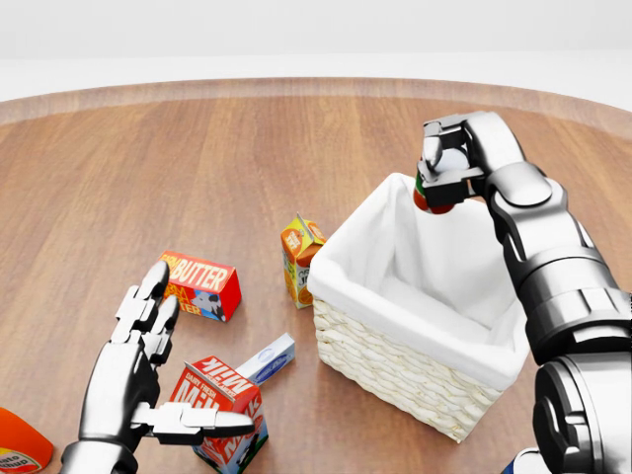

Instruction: Pick up the tomato sauce, and put it in the basket.

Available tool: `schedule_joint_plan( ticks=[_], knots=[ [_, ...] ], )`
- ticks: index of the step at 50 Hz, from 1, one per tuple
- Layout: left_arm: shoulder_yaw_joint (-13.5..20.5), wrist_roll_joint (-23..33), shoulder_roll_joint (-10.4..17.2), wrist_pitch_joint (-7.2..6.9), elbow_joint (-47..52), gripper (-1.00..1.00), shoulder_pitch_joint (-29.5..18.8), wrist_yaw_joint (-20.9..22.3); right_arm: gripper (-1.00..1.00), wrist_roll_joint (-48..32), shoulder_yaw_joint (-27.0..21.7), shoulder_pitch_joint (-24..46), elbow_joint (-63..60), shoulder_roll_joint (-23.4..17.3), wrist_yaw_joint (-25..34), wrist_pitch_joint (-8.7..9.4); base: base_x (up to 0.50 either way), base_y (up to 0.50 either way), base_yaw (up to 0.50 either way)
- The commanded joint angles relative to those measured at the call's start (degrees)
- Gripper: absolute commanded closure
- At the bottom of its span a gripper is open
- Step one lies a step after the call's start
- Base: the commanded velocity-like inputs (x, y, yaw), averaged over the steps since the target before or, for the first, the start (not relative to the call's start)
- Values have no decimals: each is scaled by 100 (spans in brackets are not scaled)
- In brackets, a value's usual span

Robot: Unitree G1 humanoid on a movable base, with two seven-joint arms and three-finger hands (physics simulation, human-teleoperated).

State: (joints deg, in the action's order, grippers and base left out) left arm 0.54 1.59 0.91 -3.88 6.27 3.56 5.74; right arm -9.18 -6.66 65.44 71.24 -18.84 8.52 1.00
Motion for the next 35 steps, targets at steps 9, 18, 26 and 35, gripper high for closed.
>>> schedule_joint_plan(
  ticks=[9,18,26,35],
  knots=[
    [-4,2,-1,-15,29,-91,12,0,100,-394,-78,-6,261,70,-480,233,0,0,0],
    [-7,7,-1,24,-10,-91,16,-1,100,-390,-124,-18,294,71,-532,400,0,0,0],
    [-6,6,-2,-14,36,-91,22,-1,100,-429,-101,-5,285,66,-544,400,0,0,0],
    [-14,11,-2,-43,94,-92,50,0,100,-476,-69,1,261,71,-437,400,0,0,0]
  ],
)
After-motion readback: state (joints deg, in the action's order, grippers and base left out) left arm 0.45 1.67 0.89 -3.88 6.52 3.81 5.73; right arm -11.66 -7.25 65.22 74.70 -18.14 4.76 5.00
